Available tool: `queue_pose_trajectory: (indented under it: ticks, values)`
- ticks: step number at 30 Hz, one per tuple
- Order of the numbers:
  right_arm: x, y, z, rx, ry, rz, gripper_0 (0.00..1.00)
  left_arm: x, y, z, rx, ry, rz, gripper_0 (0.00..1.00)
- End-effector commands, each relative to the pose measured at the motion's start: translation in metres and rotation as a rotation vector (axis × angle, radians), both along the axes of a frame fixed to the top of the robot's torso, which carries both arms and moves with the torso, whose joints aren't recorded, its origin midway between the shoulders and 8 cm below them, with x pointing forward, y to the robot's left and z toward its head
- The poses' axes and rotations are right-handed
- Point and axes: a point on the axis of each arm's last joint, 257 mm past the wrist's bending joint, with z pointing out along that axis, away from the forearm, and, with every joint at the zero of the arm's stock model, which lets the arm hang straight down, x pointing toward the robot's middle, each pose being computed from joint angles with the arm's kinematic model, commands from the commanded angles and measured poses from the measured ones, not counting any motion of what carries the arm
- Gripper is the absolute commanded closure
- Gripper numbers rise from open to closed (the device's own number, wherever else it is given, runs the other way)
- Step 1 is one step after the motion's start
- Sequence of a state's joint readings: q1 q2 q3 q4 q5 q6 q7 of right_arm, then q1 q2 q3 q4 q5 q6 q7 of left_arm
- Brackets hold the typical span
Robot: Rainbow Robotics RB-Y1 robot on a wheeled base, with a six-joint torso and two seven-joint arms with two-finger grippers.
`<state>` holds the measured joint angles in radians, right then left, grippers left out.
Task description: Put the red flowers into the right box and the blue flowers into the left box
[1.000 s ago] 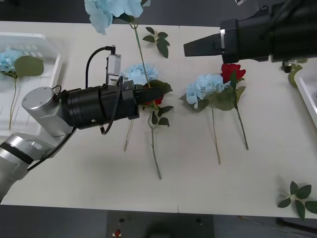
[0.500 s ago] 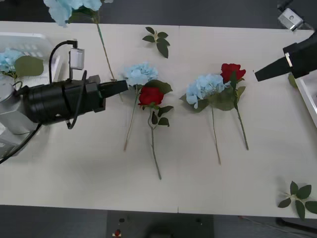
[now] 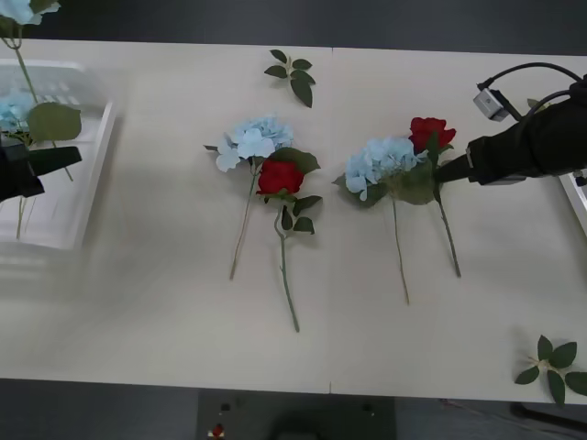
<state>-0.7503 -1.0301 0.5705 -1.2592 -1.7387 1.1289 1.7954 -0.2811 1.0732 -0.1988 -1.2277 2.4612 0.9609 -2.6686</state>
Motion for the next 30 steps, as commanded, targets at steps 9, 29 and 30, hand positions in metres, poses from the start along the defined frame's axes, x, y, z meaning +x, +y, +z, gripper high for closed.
queue_pose_trajectory:
  ticks: [9, 29, 30]
  values:
    - [0.013, -0.028, -0.039, -0.131, 0.021, -0.147, 0.00, 0.011, 0.192, -0.031, 0.479, 0.096, 0.341, 1.00]
    - [0.020, -0.002, -0.113, -0.190, -0.065, -0.171, 0.00, 0.011, 0.248, -0.039, 0.442, 0.361, 0.702, 1.00]
    - [0.020, 0.002, -0.117, -0.189, -0.074, -0.167, 0.00, 0.011, 0.249, -0.040, 0.448, 0.365, 0.712, 1.00]
